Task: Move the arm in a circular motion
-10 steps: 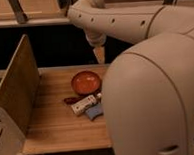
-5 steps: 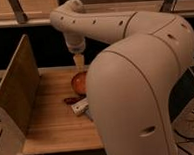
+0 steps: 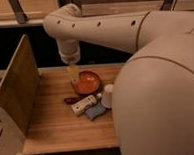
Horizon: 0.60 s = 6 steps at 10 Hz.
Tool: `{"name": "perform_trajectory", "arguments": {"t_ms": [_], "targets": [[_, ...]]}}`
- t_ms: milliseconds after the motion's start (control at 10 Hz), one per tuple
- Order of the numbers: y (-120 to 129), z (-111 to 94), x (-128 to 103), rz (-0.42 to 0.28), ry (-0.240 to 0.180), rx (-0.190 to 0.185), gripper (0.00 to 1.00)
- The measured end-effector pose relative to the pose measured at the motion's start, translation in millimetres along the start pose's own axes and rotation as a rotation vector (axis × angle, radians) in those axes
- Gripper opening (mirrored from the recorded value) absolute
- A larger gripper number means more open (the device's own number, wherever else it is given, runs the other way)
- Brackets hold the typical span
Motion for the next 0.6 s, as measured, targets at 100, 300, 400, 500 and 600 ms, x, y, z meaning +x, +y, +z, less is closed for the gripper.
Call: {"name": "perform_trajectory", "arguments": {"t_ms": [100,300,400,500,600], "targets": [[8,-8,16,0.012,0.029,0.018,0.8],[16,-25,59,0.085,0.093,0.055,0.8],[16,-35,85,0.14,0.128,0.078,0.8],[14,-45,116,0.203,0.171,0.103,0.8],[8,-52,139,0.249,0.205,0.126,0.8]]}}
